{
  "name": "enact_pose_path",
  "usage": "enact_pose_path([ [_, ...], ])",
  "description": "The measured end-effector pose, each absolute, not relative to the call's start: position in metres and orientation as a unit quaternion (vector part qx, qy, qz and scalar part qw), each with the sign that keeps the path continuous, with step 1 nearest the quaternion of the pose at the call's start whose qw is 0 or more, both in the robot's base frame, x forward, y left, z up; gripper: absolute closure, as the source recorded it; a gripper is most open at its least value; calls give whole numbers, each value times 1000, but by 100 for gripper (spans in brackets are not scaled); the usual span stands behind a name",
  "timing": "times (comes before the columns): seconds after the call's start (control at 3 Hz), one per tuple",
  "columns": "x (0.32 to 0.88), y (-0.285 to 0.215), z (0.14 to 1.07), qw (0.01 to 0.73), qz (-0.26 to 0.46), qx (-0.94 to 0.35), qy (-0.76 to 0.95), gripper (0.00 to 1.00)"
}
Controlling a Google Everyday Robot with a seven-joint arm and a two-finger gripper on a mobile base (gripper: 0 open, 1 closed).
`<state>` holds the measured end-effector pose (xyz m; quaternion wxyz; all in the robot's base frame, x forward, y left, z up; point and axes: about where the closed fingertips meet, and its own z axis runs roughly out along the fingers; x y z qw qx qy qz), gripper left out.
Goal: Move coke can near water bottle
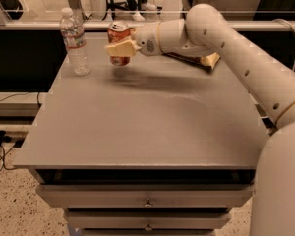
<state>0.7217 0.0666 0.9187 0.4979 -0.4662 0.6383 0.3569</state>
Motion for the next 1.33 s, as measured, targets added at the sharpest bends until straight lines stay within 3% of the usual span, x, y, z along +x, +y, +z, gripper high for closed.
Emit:
enact_pose_path([
  [1.0, 741, 113, 893, 484, 365, -438, 664, 100],
  [1.33, 745, 119, 887, 485, 370, -434, 663, 82],
])
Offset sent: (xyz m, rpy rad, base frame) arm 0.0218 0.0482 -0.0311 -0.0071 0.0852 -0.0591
